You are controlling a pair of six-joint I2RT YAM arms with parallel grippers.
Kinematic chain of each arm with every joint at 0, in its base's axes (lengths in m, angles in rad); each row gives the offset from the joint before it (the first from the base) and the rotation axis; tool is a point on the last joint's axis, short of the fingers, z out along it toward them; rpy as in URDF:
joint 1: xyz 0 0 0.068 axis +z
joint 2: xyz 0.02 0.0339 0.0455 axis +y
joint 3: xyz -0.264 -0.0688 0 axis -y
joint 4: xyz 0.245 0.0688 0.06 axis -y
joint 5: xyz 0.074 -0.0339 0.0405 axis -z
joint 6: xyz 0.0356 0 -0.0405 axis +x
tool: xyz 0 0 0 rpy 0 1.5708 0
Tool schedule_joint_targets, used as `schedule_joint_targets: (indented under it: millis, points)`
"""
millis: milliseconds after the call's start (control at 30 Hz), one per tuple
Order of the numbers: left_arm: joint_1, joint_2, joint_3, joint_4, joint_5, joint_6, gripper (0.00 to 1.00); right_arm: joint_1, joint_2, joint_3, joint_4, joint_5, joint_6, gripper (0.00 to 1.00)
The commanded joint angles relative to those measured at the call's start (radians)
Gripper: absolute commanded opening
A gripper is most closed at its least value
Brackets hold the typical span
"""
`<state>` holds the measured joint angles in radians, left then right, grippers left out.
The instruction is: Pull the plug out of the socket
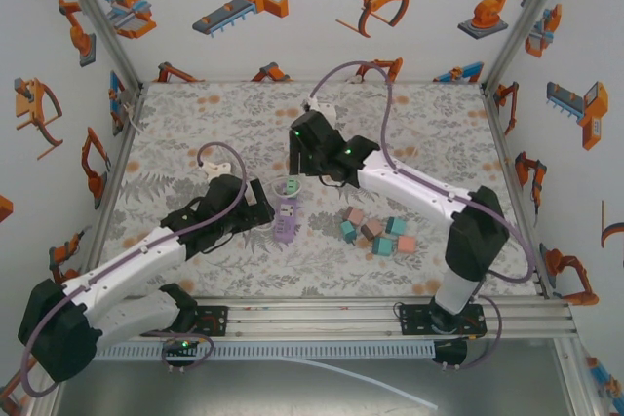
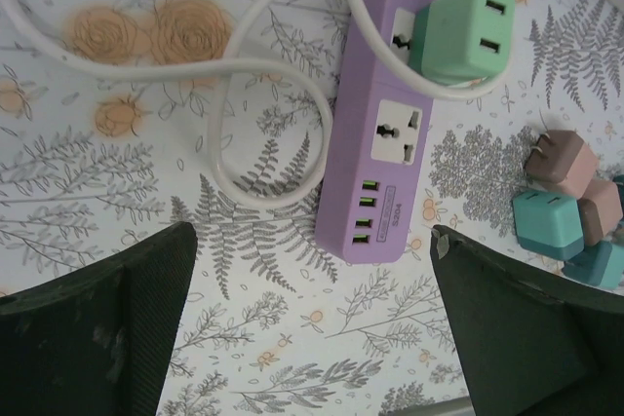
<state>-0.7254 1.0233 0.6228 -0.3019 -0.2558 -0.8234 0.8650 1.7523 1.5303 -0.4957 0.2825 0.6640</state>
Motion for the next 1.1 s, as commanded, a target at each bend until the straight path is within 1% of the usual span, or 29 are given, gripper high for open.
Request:
schedule_joint_targets:
  millis: [0, 100, 200, 333, 467, 567, 633, 667, 767, 900, 1000, 1067]
  points:
    - [0.01, 0.018, -0.033, 0.035, 0.076, -0.085, 0.98, 0.006, 0.091, 0.115, -0.111, -0.01, 0.011, 0.61]
    - [0.012, 0.026, -0.055, 0.061, 0.087, -0.123, 0.99, 0.015, 0.195, 0.218, -0.18, -0.008, -0.005, 0.61]
    - [0.013, 0.03, -0.078, 0.089, 0.105, -0.14, 0.99, 0.023, 0.271, 0.285, -0.221, -0.011, -0.014, 0.61]
    - [0.012, 0.041, -0.094, 0.097, 0.112, -0.142, 1.0, 0.033, 0.335, 0.316, -0.225, -0.004, -0.017, 0.59]
    - [0.012, 0.046, -0.106, 0.12, 0.131, -0.134, 0.98, 0.044, 0.372, 0.323, -0.22, 0.018, -0.028, 0.53]
    - [0.013, 0.047, -0.113, 0.131, 0.135, -0.135, 0.95, 0.049, 0.391, 0.321, -0.213, 0.019, -0.031, 0.46]
    - [0.012, 0.052, -0.113, 0.124, 0.129, -0.135, 0.92, 0.05, 0.401, 0.319, -0.211, 0.015, -0.031, 0.39]
    - [0.013, 0.054, -0.115, 0.125, 0.128, -0.135, 0.9, 0.052, 0.406, 0.317, -0.21, 0.014, -0.031, 0.38]
    - [0.014, 0.069, -0.118, 0.134, 0.137, -0.137, 0.86, 0.052, 0.412, 0.311, -0.21, 0.015, -0.029, 0.38]
    - [0.014, 0.111, -0.121, 0.145, 0.142, -0.136, 0.8, 0.052, 0.423, 0.303, -0.207, 0.02, -0.033, 0.35]
    - [0.014, 0.145, -0.128, 0.18, 0.159, -0.141, 0.75, 0.052, 0.433, 0.298, -0.208, 0.016, -0.029, 0.38]
    - [0.014, 0.167, -0.132, 0.209, 0.175, -0.142, 0.74, 0.052, 0.437, 0.293, -0.208, 0.007, -0.026, 0.39]
